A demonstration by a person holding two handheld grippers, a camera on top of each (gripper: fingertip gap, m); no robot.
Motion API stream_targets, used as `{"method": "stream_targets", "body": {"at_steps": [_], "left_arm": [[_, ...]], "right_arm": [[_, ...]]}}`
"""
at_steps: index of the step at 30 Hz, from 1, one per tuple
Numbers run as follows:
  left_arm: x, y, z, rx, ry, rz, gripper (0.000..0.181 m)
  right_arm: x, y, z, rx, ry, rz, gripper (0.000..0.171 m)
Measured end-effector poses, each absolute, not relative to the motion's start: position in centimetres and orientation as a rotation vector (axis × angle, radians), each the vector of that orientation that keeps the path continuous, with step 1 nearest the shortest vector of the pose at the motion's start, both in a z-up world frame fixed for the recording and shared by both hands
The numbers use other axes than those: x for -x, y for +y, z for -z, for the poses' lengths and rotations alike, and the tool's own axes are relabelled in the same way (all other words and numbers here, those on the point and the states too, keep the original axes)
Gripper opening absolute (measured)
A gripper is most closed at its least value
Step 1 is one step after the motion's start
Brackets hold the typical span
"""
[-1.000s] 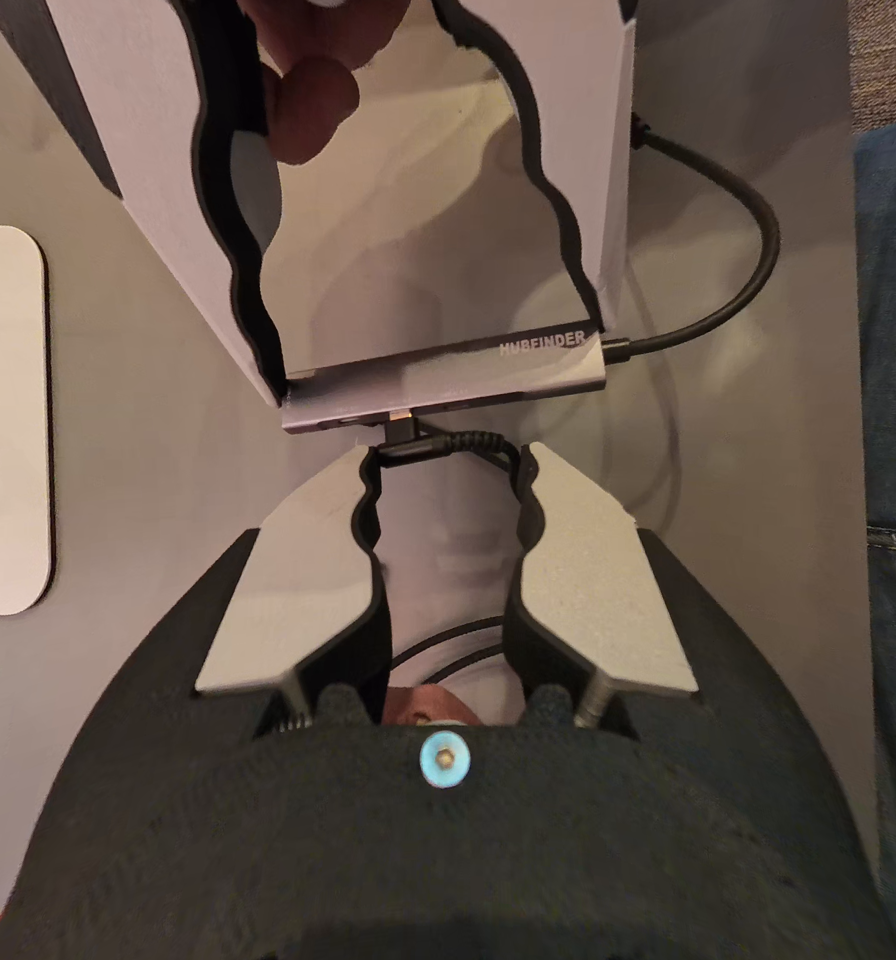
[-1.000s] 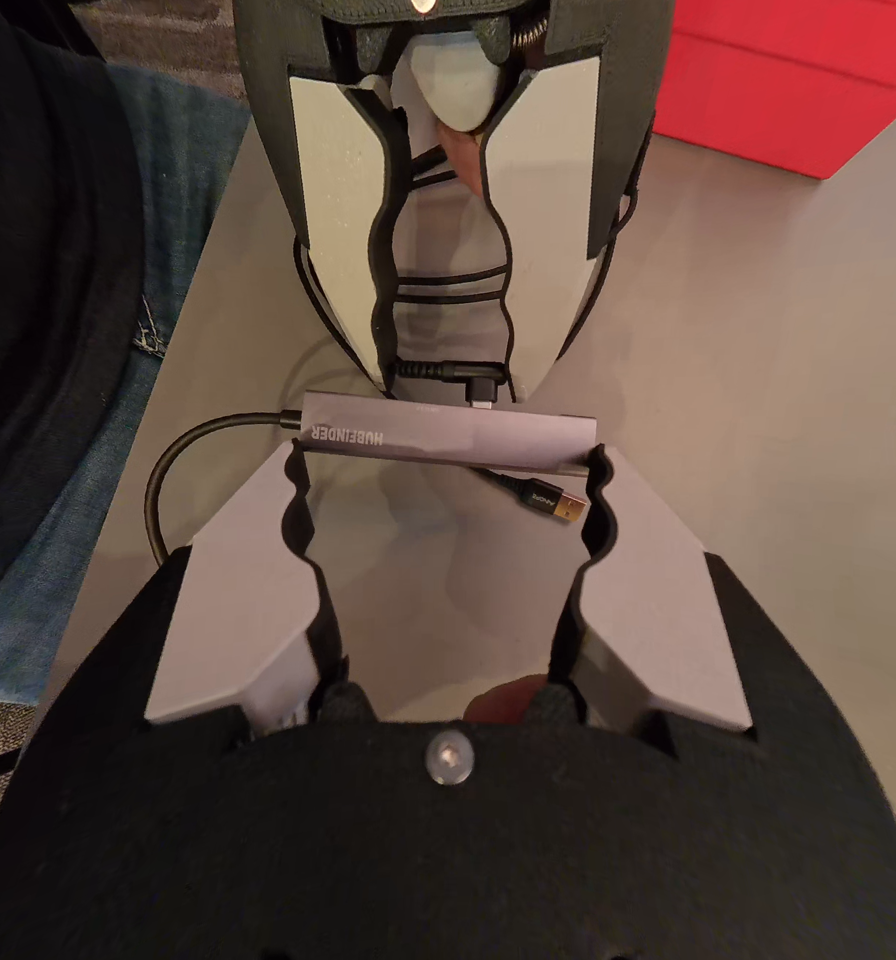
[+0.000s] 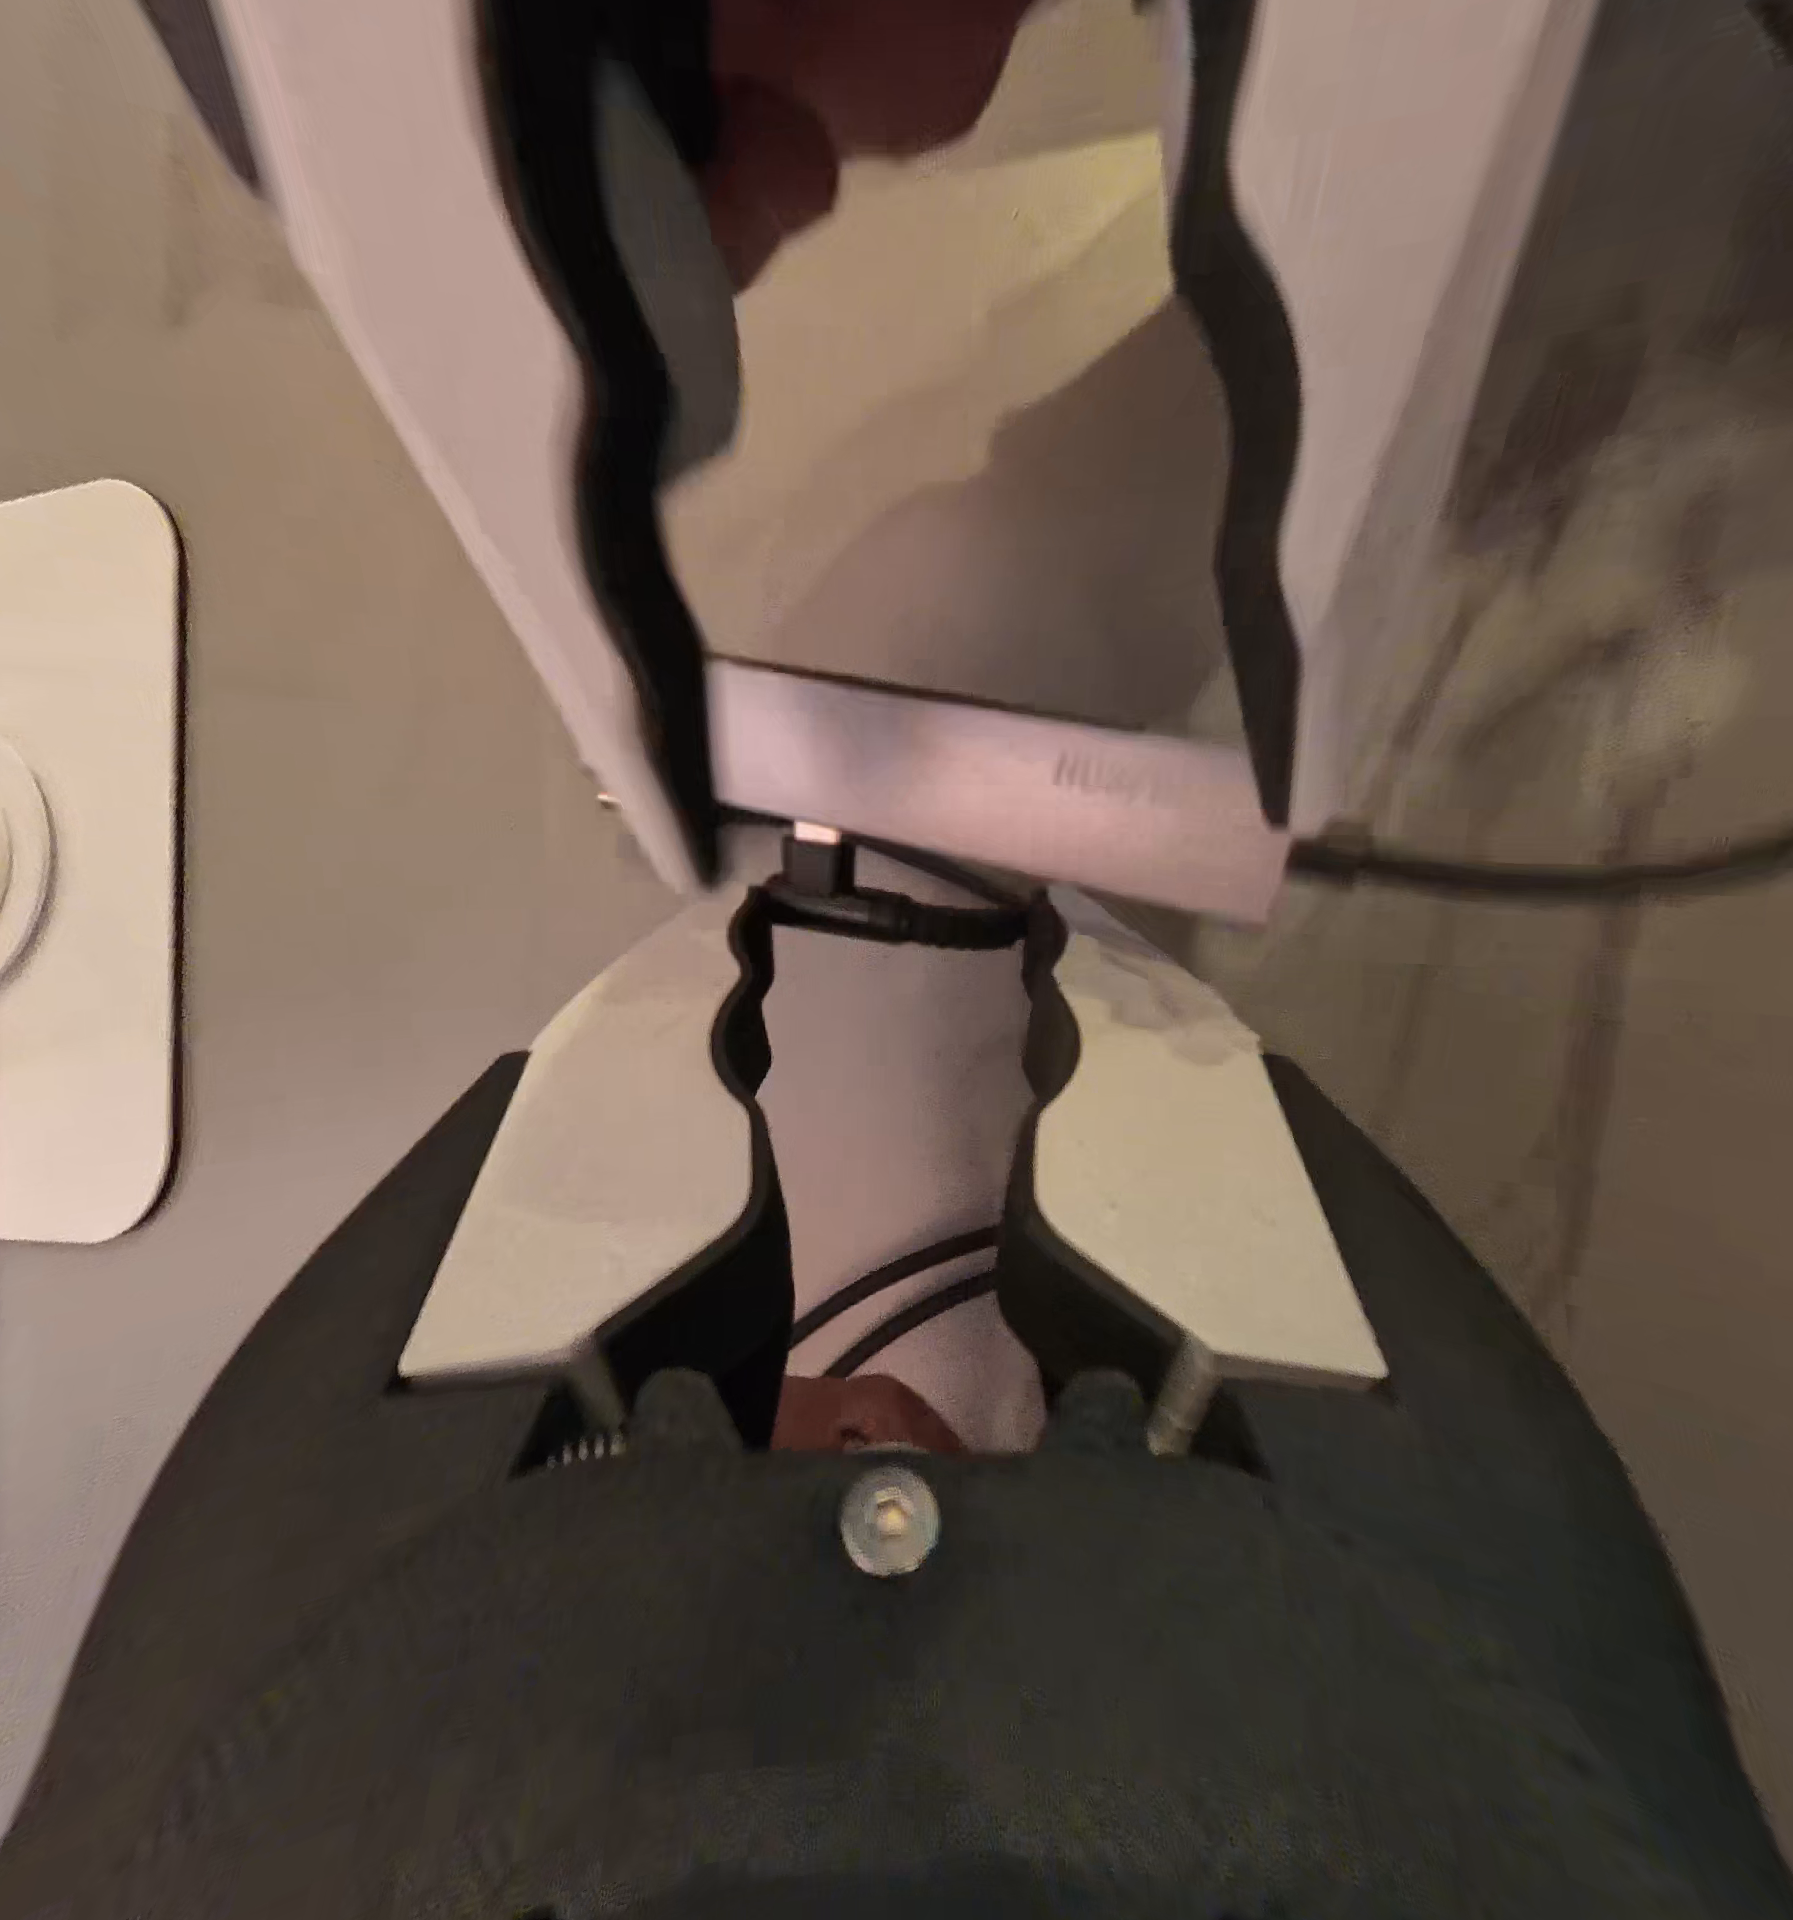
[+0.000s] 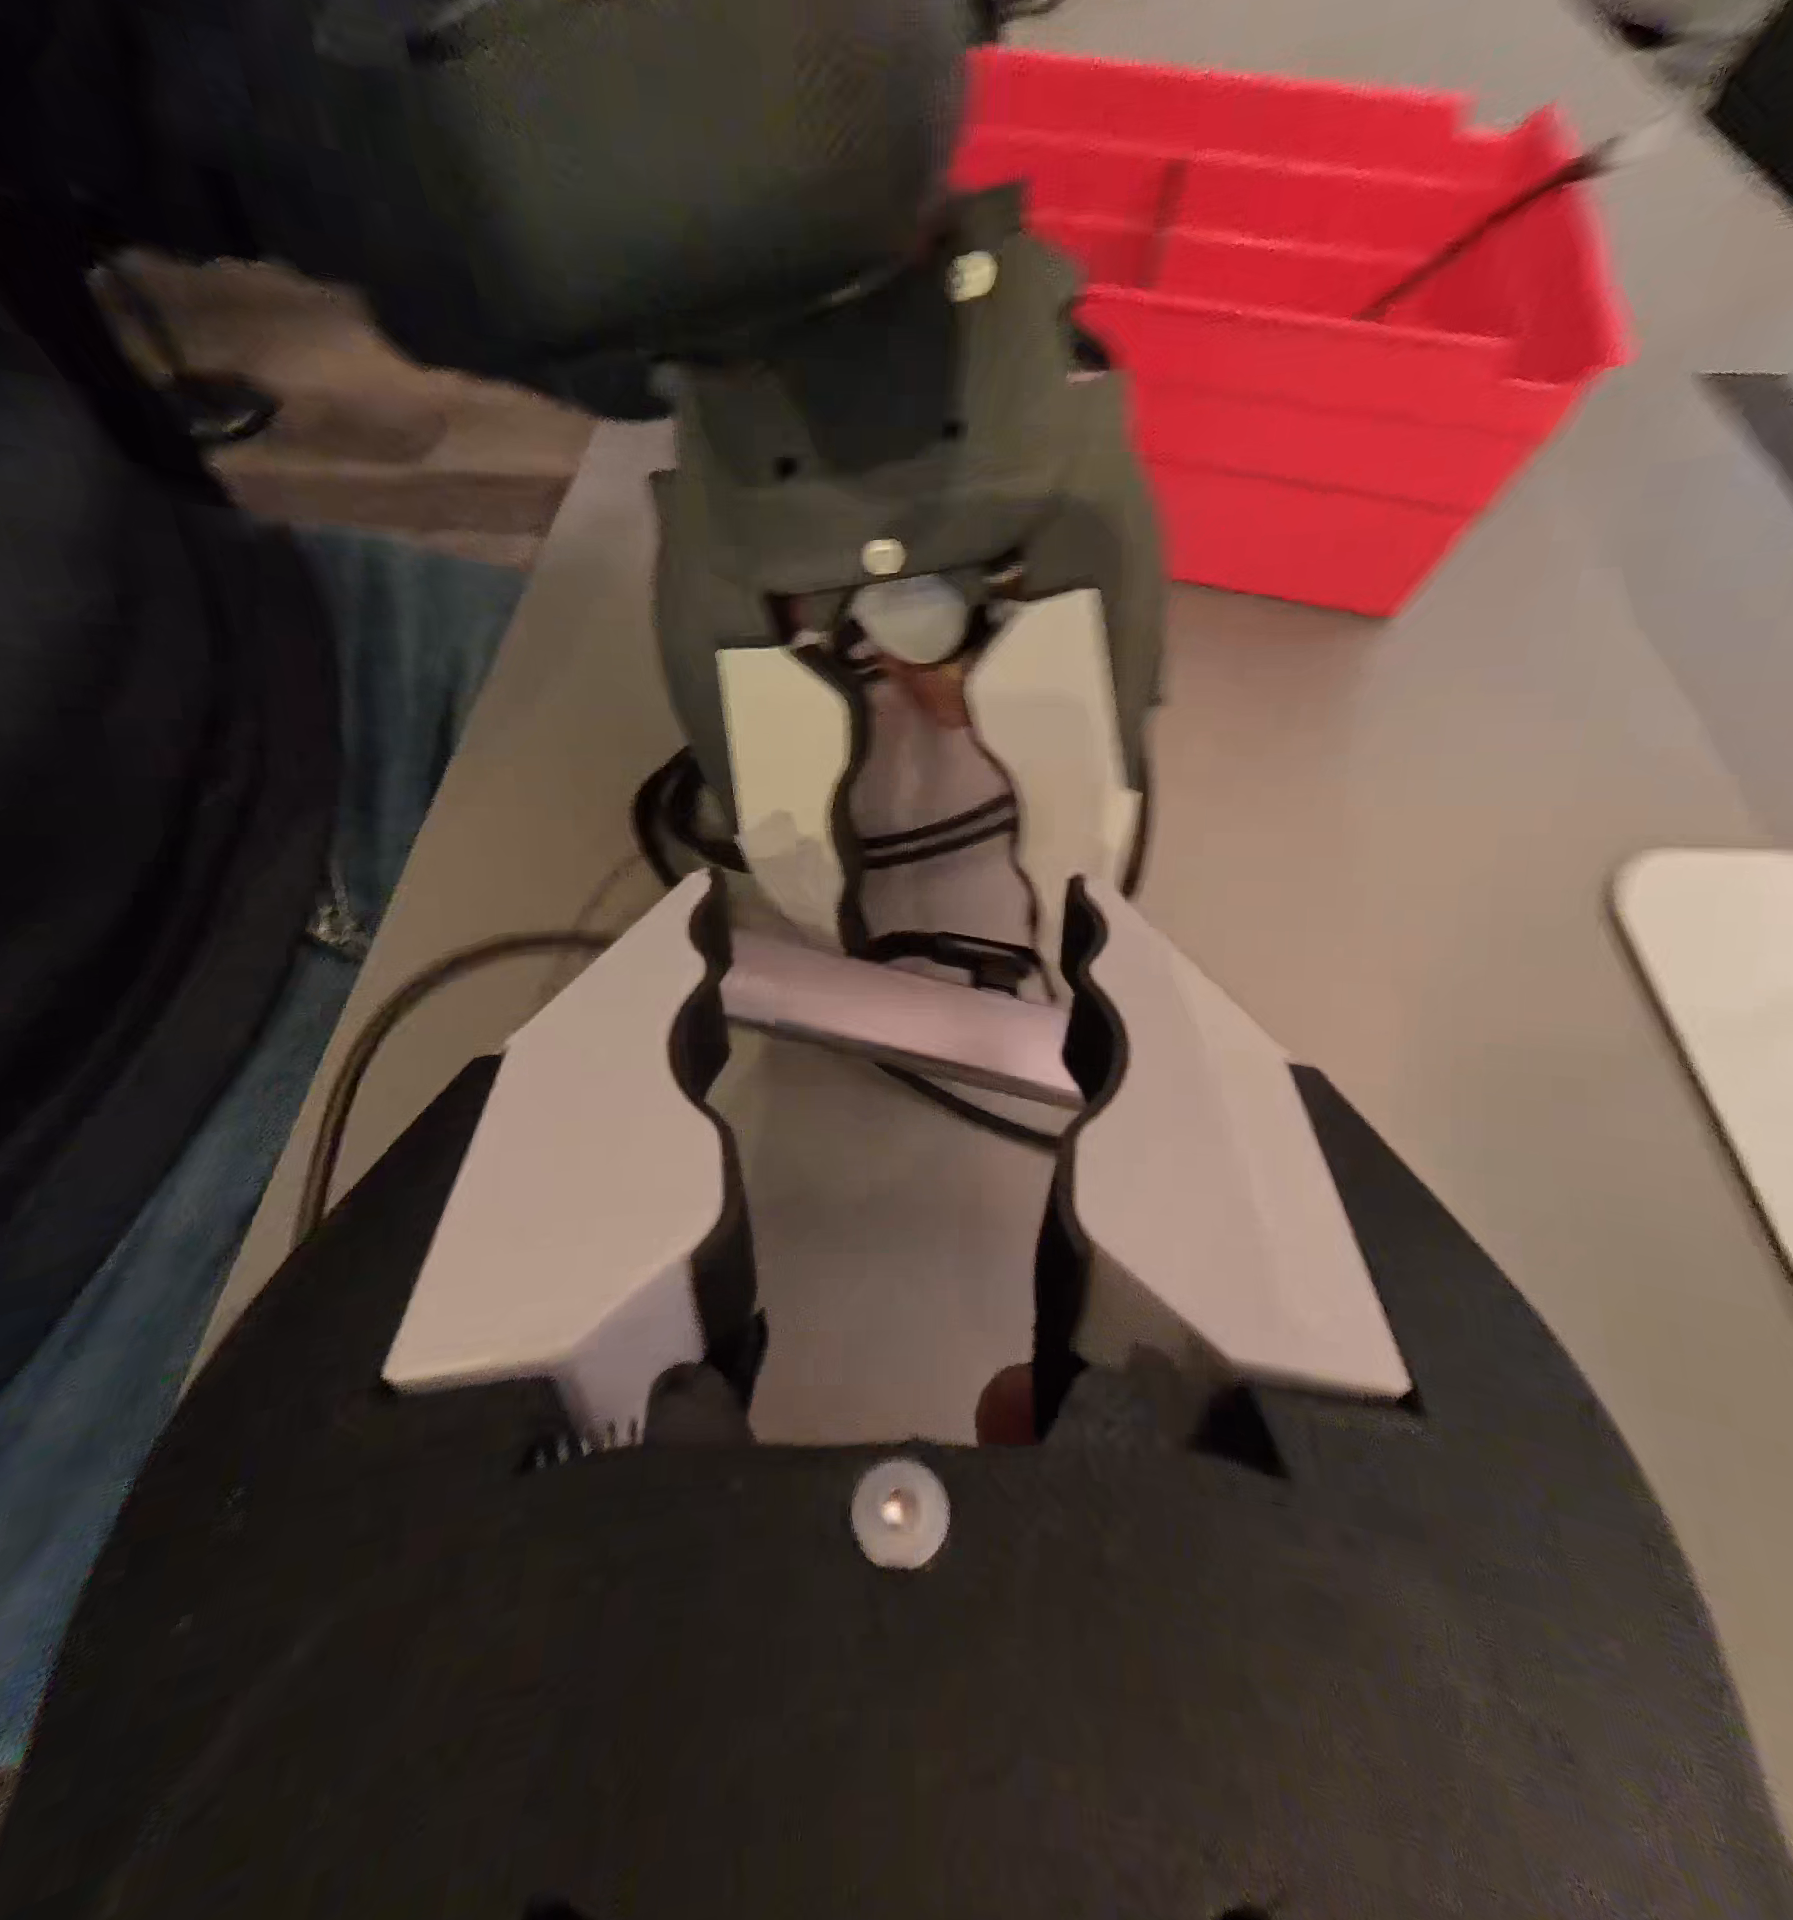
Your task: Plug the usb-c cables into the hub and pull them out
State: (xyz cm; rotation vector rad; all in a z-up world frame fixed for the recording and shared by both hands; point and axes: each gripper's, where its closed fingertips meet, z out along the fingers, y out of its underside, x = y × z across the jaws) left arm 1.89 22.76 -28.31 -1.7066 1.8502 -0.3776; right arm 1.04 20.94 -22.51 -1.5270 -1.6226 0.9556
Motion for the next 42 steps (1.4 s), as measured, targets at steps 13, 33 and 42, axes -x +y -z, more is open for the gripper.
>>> {"method": "stream_targets", "body": {"at_steps": [13, 33, 42], "left_arm": [[-2.7, 22.5, 27.7, 1.645, 1.803, 0.315, 0.046], [-3.7, 22.7, 25.6, 1.4, 1.808, 0.078, 0.046], [-3.8, 23.2, 25.2, 1.4, 1.772, 0.008, 0.045]], "right_arm": [[-4.7, 23.1, 24.7, 1.933, -1.04, -1.149, 0.042], [-4.6, 22.3, 22.8, 1.91, -0.879, -1.555, 0.008], [-4.2, 22.7, 22.4, 1.901, -0.858, -1.53, 0.007]]}}
